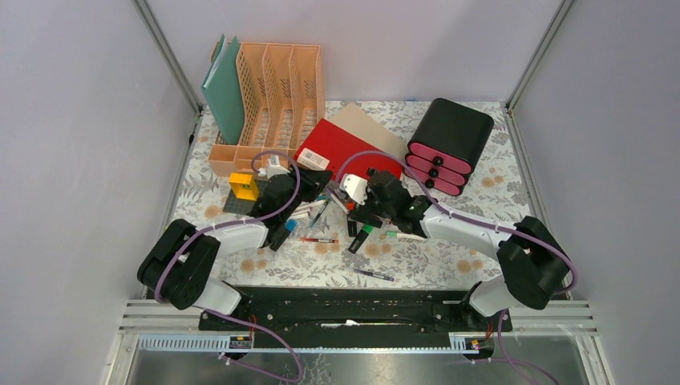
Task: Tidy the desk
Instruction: Pick up the folder from the center of the board.
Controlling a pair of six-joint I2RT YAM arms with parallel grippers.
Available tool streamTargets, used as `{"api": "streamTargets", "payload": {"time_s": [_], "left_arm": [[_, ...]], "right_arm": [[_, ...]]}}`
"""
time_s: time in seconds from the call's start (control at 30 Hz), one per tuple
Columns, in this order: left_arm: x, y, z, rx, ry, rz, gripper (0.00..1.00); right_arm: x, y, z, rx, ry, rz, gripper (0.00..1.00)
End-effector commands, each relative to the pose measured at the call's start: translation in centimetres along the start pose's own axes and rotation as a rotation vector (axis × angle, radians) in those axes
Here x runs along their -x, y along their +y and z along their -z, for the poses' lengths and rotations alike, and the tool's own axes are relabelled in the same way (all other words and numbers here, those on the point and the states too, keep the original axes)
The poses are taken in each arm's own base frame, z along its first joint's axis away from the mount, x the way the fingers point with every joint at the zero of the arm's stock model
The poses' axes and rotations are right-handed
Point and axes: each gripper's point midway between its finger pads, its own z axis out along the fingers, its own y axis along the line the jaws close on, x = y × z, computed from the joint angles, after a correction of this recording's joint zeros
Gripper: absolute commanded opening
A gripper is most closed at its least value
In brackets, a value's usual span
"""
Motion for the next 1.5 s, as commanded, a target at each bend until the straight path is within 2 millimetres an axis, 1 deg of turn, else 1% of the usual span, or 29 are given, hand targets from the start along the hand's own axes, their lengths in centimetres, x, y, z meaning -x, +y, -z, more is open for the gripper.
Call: {"api": "streamTargets", "payload": {"time_s": [0.0,0.07,0.2,0.3,0.37,0.43,0.47,0.6,0.63,0.7,0.77,0.8,0.97,1.03,1.17,1.23,1.3,1.33,1.4,1.47], "left_arm": [[0.8,-3.7,1.0,-0.110,-0.032,0.030,0.00],[0.8,-3.8,1.2,-0.113,-0.034,0.034,0.00],[0.9,-3.8,1.4,-0.116,-0.039,0.037,0.00],[0.8,-3.9,1.5,-0.120,-0.034,0.040,0.00],[0.8,-4.1,1.6,-0.130,-0.033,0.040,0.00],[0.8,-4.4,1.8,-0.143,-0.032,0.041,0.00],[0.8,-4.3,1.9,-0.144,-0.033,0.042,0.00],[0.9,-4.6,2.3,-0.161,-0.036,0.041,0.00],[0.9,-4.7,2.4,-0.166,-0.035,0.042,0.01],[0.8,-4.7,2.6,-0.176,-0.031,0.047,0.16],[0.9,-4.5,2.9,-0.179,-0.037,0.047,0.43],[0.9,-4.3,3.0,-0.178,-0.040,0.043,0.54],[1.6,-3.5,3.3,-0.158,-0.081,0.031,0.97],[1.8,-3.8,3.2,-0.167,-0.096,0.011,0.99],[2.4,-5.4,2.4,-0.203,-0.118,-0.039,0.99],[2.3,-5.8,1.7,-0.210,-0.109,-0.039,0.99],[2.1,-5.8,0.7,-0.195,-0.087,-0.029,0.99],[1.8,-5.5,0.1,-0.176,-0.065,-0.022,0.99],[0.9,-3.5,-1.8,-0.060,-0.005,0.004,0.99],[0.1,-1.2,-3.5,0.102,0.054,0.024,0.98]], "right_arm": [[0.4,-2.1,-0.5,-0.138,0.010,0.071,1.00],[0.1,-2.1,-0.7,-0.157,0.025,0.093,0.98],[-0.2,-2.5,-0.8,-0.187,0.045,0.117,0.87],[-0.3,-2.5,-0.8,-0.193,0.050,0.129,0.74],[-0.4,-2.4,-0.9,-0.190,0.054,0.134,0.64],[-0.4,-2.4,-0.9,-0.191,0.056,0.138,0.52],[-0.4,-2.5,-0.9,-0.193,0.057,0.139,0.44],[-0.1,-2.9,-0.5,-0.210,0.046,0.136,0.27],[0.1,-3.0,-0.3,-0.216,0.039,0.133,0.24],[0.4,-3.2,0.0,-0.222,0.024,0.125,0.18],[0.7,-3.4,0.4,-0.229,0.009,0.116,0.14],[0.9,-3.5,0.6,-0.232,0.000,0.112,0.12],[1.5,-3.6,1.3,-0.232,-0.033,0.102,0.11],[1.6,-3.5,1.4,-0.224,-0.041,0.103,0.10],[1.6,-3.3,1.3,-0.215,-0.045,0.106,0.10],[1.6,-3.2,1.3,-0.213,-0.047,0.107,0.10],[1.6,-3.2,1.3,-0.211,-0.049,0.108,0.10],[1.6,-3.3,1.3,-0.212,-0.048,0.108,0.10],[1.5,-3.1,1.3,-0.207,-0.046,0.112,0.09],[1.5,-3.0,1.3,-0.205,-0.048,0.115,0.09]]}}
